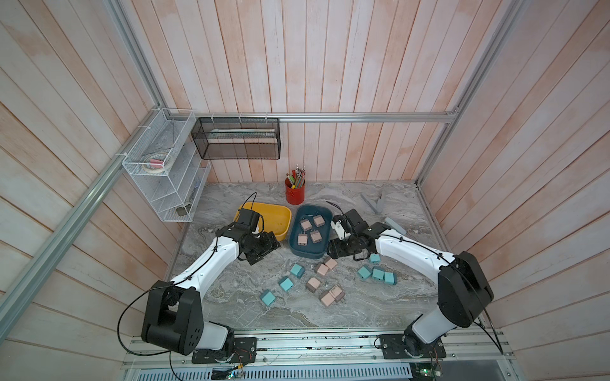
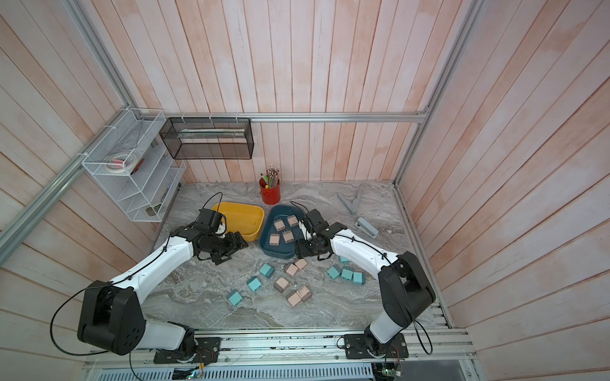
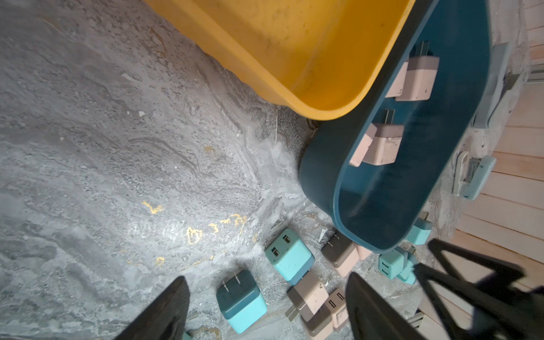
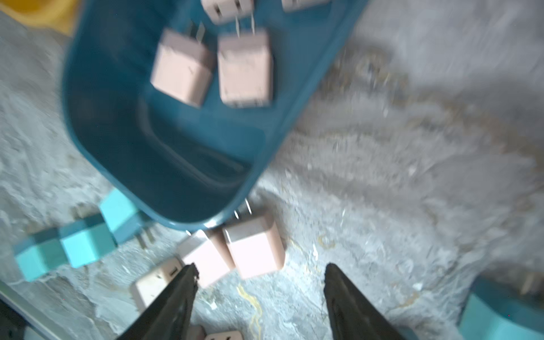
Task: Place the plugs by color into the storage box
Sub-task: Place the plug in the storage box, then pick up the plug from the center of the board.
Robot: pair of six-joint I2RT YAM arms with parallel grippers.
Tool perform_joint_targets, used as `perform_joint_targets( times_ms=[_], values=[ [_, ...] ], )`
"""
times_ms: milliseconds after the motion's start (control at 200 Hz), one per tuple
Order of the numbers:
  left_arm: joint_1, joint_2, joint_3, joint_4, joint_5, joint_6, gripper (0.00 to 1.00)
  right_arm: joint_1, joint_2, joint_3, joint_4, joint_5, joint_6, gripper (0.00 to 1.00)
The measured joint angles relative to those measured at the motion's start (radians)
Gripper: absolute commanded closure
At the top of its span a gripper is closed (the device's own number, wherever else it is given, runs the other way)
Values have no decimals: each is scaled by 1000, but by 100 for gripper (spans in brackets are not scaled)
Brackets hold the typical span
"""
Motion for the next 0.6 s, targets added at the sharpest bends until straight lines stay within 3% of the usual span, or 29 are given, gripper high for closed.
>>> perform_joint_targets(
  times_ms=[180,600],
  values=[
    [0,0,-9,3,6,-11,15,7,5,-121,71,-18,26,29],
    [0,-56,-47,0,7,-37,15,-46,130,-90,236,-10,-6,31]
  ],
)
